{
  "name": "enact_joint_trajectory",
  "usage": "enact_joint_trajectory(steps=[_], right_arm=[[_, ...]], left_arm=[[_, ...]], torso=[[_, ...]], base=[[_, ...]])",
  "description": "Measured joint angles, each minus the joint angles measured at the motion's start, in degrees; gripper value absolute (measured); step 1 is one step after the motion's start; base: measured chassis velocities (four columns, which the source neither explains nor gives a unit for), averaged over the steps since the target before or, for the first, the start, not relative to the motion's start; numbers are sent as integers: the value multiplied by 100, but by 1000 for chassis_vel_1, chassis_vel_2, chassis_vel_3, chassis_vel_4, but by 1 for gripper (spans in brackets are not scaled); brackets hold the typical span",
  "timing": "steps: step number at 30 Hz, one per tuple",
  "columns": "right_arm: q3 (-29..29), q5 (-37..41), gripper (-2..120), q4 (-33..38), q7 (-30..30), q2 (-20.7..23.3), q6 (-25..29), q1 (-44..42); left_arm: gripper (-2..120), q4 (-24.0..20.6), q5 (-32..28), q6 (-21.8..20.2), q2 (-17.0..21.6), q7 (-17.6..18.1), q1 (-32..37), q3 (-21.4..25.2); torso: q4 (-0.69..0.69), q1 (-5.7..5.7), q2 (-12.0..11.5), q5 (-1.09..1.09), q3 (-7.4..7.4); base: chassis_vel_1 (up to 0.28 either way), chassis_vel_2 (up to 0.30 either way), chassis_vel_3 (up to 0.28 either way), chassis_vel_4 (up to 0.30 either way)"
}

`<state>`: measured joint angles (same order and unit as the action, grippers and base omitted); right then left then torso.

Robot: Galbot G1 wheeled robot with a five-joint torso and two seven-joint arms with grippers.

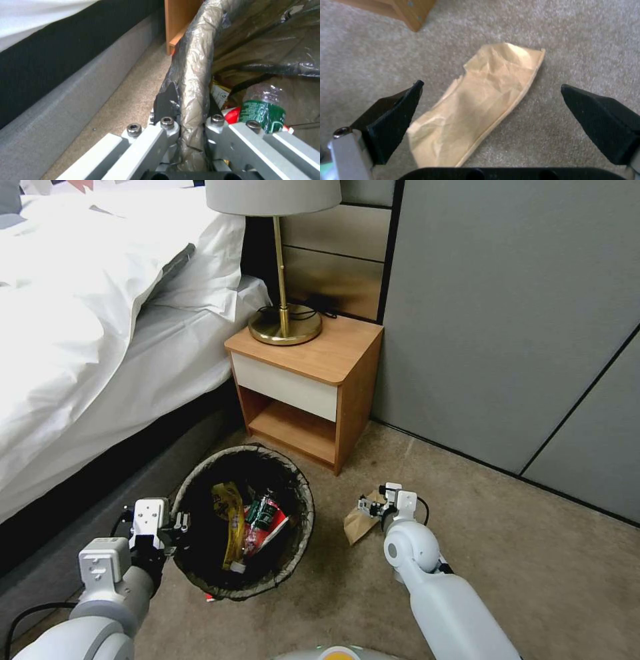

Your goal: Pick up the trash bin, then pick up the garbage from the floor and place it into the trash bin.

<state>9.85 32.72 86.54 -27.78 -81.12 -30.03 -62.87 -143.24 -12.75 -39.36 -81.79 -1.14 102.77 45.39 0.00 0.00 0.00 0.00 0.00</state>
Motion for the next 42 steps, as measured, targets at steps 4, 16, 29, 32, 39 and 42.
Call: enact_joint_trajectory(steps=[4,16,29,32,39,42], right_arm=[[-23,10,100,-357,51,-20,127,108],[-178,65,100,-817,341,-70,405,315],[-295,279,100,-1192,90,-138,470,420],[-313,302,100,-1253,56,-134,517,427],[-378,377,100,-1385,57,-137,604,459],[-394,410,100,-1453,83,-148,641,483]], left_arm=[[2,0,0,0,0,0,0,0],[2,0,0,0,0,0,0,0],[2,0,0,0,0,0,0,0],[2,0,0,0,0,0,0,0],[2,0,0,0,0,0,0,0],[2,0,0,0,0,0,0,0]], torso=[[0,0,0,0,0],[0,0,0,0,0],[0,0,0,0,0],[0,0,0,0,0],[0,0,0,0,0],[0,0,0,0,0]], base=[[0,0,0,0],[0,0,0,0],[0,0,0,0],[0,0,0,0],[0,0,0,0],[0,0,0,0]])
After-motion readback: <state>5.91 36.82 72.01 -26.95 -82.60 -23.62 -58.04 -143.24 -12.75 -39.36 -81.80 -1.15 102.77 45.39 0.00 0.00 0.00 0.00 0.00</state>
